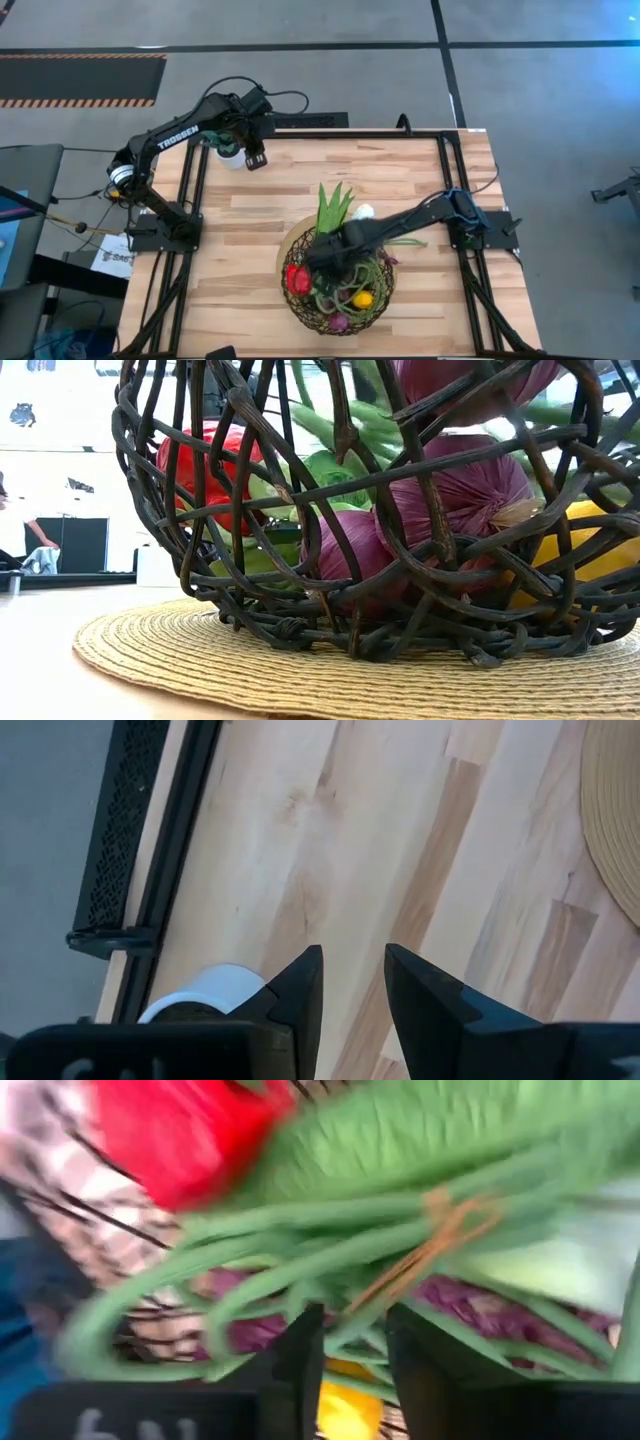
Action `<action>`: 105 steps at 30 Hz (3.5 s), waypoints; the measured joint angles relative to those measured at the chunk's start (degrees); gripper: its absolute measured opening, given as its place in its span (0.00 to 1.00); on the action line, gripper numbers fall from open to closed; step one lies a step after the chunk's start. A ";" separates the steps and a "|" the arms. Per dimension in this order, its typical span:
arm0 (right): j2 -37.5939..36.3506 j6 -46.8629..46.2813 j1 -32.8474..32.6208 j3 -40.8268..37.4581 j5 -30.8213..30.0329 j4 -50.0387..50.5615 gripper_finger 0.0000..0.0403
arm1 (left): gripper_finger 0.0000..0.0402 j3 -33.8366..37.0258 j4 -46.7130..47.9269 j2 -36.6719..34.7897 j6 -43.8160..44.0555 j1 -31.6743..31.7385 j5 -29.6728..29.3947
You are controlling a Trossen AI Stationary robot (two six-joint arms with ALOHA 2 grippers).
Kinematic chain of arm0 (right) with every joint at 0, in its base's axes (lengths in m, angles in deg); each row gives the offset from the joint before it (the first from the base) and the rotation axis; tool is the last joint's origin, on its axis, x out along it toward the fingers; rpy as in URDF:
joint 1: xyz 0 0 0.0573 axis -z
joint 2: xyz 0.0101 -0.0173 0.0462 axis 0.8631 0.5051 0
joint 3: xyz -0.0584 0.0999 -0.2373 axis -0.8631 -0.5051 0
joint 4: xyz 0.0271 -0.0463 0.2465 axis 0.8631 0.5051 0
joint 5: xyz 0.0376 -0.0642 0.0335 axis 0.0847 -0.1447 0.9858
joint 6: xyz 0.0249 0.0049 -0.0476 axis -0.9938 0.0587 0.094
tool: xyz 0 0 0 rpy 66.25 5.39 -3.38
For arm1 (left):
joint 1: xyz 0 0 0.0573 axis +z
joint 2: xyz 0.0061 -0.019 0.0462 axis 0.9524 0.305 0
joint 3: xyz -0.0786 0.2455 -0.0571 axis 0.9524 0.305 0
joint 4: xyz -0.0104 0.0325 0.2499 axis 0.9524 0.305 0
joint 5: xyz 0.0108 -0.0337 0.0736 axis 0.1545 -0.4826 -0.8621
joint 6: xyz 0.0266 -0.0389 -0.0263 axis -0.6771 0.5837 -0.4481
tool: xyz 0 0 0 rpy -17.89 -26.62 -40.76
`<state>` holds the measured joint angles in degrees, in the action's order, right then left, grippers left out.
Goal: Build produce basket
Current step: Put the green beans into the black basket, then return to Home Position
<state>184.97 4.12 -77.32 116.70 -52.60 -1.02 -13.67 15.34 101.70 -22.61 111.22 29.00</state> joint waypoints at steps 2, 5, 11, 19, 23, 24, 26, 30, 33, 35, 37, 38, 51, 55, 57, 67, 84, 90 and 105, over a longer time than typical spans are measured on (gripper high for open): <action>-0.19 0.35 1.32 1.77 1.17 -0.61 0.37 | 0.24 0.00 0.25 0.00 -0.55 0.00 0.00; -0.24 0.84 2.79 3.89 1.43 -0.33 0.43 | 0.24 0.00 0.24 0.00 -0.71 0.02 -0.02; -0.24 1.73 3.43 5.91 1.50 0.51 0.48 | 0.24 0.00 0.22 0.00 -1.54 0.00 -0.02; -0.22 0.15 2.46 6.07 4.48 0.27 0.48 | 0.24 0.00 0.20 0.00 -1.85 0.00 -0.02; -0.22 -1.38 0.96 6.07 7.38 0.22 0.49 | 0.24 0.00 0.18 0.00 -1.83 0.00 -0.02; -0.22 -1.55 0.56 6.07 7.40 0.25 0.49 | 0.24 0.00 0.17 0.00 -1.80 0.00 -0.02; -0.22 -1.62 -0.13 6.07 7.38 0.37 0.49 | 0.24 0.00 0.16 0.00 -1.81 0.00 0.03; -0.22 -3.00 -1.00 6.07 7.13 -1.67 0.47 | 0.24 0.00 0.18 0.00 -3.46 0.00 1.98; -0.28 -0.39 -0.80 6.07 2.27 -5.91 0.46 | 0.24 0.00 0.37 -0.02 -4.99 -0.18 4.46; -0.93 2.07 -0.11 6.07 -2.13 -5.93 0.44 | 0.24 0.00 1.53 -0.20 -5.41 -0.51 5.34; -2.16 3.89 0.85 6.07 -5.70 -5.17 0.42 | 0.24 0.00 2.76 -0.99 -5.45 -0.70 5.92; -3.14 4.74 1.25 6.07 -7.32 -4.23 0.41 | 0.24 0.00 3.32 -1.62 -5.45 -0.78 6.13; -21.11 12.56 3.49 6.07 -36.55 10.03 0.29 | 0.18 -0.02 10.58 -25.30 -1.70 -0.94 7.38; -25.25 14.15 5.33 6.07 -37.98 13.97 0.27 | 0.14 -0.02 12.67 -33.51 2.96 -0.94 7.15; -26.81 14.31 6.90 6.07 -37.95 15.80 0.26 | 0.12 0.00 14.32 -37.35 5.39 -0.96 6.10; -29.20 30.11 17.16 6.05 -37.97 16.65 0.02 | 0.00 -0.02 21.12 -52.00 17.54 -0.94 9.38; -51.82 29.93 17.02 1.72 -48.69 14.40 0.00 | 0.00 14.94 21.03 -75.61 23.86 9.56 22.11; -60.92 22.01 8.17 -13.21 -55.23 8.93 0.00 | 0.00 27.34 12.70 -85.70 23.74 16.84 32.95; -87.89 26.63 -4.64 -67.48 -67.30 -41.35 0.00 | 0.00 29.92 9.12 -89.05 18.77 35.88 28.49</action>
<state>97.08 30.75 -81.96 49.22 -119.90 -42.37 16.25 24.46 12.66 -3.84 147.11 57.49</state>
